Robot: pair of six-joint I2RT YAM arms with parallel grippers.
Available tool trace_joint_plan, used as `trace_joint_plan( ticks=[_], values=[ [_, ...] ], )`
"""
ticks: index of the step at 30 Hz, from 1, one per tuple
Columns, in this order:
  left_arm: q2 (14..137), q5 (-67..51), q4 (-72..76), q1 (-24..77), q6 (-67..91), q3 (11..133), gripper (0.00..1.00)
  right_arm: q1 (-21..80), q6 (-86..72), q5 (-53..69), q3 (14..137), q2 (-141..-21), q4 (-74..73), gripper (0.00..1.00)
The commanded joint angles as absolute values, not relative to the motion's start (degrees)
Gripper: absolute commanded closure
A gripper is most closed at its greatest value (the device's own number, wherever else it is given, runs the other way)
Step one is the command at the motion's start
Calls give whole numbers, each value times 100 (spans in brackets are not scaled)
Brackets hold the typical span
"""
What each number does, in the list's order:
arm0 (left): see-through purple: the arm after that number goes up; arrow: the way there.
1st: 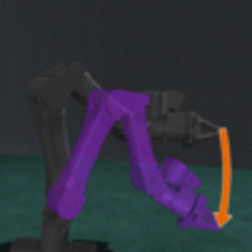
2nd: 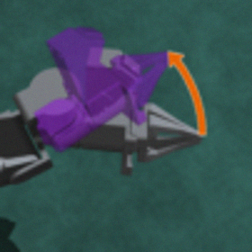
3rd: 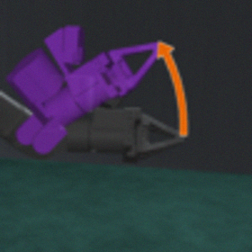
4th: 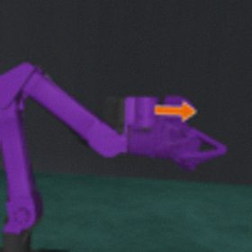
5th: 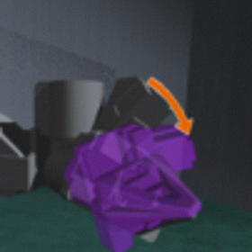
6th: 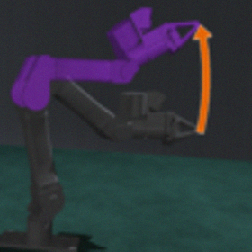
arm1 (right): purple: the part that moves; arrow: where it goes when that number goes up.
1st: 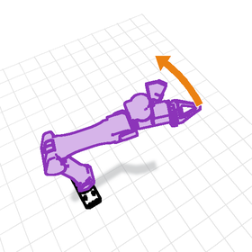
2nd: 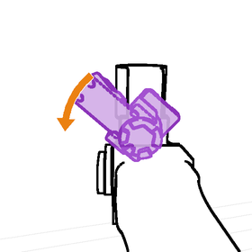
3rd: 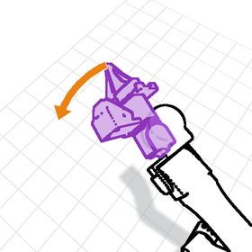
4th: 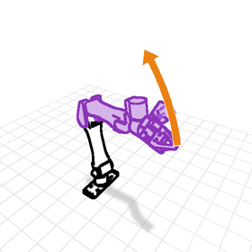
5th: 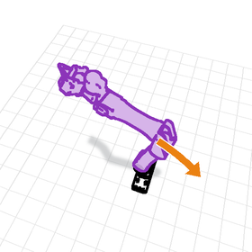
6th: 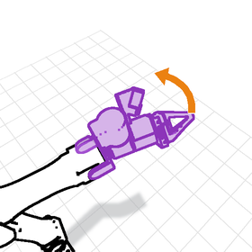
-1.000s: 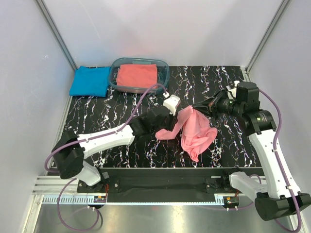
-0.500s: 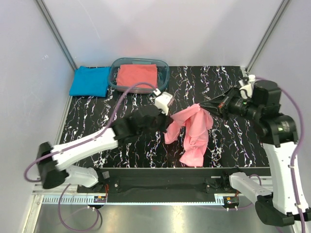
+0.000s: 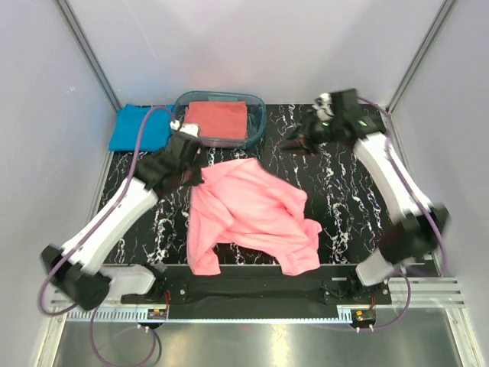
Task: Fold and stack the t-shirts
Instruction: Flatten the tshirt out
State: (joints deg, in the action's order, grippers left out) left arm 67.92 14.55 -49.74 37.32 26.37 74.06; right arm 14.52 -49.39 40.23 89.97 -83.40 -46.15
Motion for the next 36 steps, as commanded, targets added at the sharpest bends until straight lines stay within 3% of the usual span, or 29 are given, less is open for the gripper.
trace_joint_plan(
  ticks=[1, 3, 4, 5, 10, 15, 18, 22, 27, 32, 36],
  values=[
    [7442, 2206, -5828, 2666, 2224, 7496, 96, 1906, -4132, 4315, 9868, -9908, -4313, 67],
    [7742, 2537, -5670, 2076, 2127, 7611, 81, 1969, -3729, 4263, 10482, -10369, -4709, 59],
    [8056, 2523, -5582, 1909, 2127, 7681, 57, 1977, -3587, 3862, 10607, -10571, -5189, 50],
    [8338, 2427, -5651, 1681, 2162, 7908, 46, 1969, -3316, 3267, 10704, -10556, -5595, 43],
    [8333, 1917, -5608, 1977, 2109, 8121, 37, 1969, -2637, 2409, 9750, -10005, -6134, 41],
    [7814, 856, -5301, 2706, 2398, 7507, 41, 2336, -2435, 2425, 7739, -9195, -5487, 44],
    [7498, 414, -5089, 2891, 2899, 6691, 45, 2723, -2601, 2417, 7226, -9385, -4881, 48],
    [6813, 483, -4922, 2909, 3278, 5942, 50, 3435, -2760, 1917, 7706, -10228, -4605, 48],
    [5907, 711, -5018, 2909, 3287, 5555, 45, 3805, -2883, 926, 9154, -11739, -5000, 44],
    [5722, 450, -5256, 2909, 3322, 5406, 44, 3666, -2953, 35, 9808, -12427, -5308, 37],
    [5704, 53, -5072, 2918, 3200, 5230, 45, 3095, -2962, -149, 9598, -12612, -5090, 36]
  ],
)
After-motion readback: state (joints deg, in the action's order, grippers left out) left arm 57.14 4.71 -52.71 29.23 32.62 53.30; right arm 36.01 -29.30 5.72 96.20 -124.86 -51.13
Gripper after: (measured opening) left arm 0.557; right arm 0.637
